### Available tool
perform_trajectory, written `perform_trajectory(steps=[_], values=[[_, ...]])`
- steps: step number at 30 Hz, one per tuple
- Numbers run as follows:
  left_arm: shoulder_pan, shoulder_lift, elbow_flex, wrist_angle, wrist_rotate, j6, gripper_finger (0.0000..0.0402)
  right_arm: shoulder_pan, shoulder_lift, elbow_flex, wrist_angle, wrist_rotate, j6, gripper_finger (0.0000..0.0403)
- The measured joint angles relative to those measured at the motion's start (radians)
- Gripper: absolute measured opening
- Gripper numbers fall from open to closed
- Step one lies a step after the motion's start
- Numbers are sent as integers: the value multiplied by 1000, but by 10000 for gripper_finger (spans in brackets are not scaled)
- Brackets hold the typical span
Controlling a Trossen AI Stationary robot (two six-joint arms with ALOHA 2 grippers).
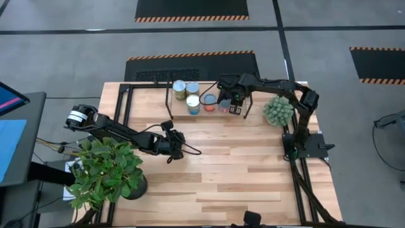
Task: Pick and place cans onto a shelf
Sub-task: Adjust the canned oranges on the shelf
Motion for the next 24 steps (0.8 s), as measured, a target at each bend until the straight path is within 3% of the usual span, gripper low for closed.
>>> perform_trajectory(steps=[13,17,24], values=[[0,0,0,0,0,-1,93,0,0,0,79,28,-33,116],[0,0,0,0,0,-1,93,2,-1,0,67,83,-34,116],[0,0,0,0,-1,1,93,46,-2,83,-5,91,-33,116]])
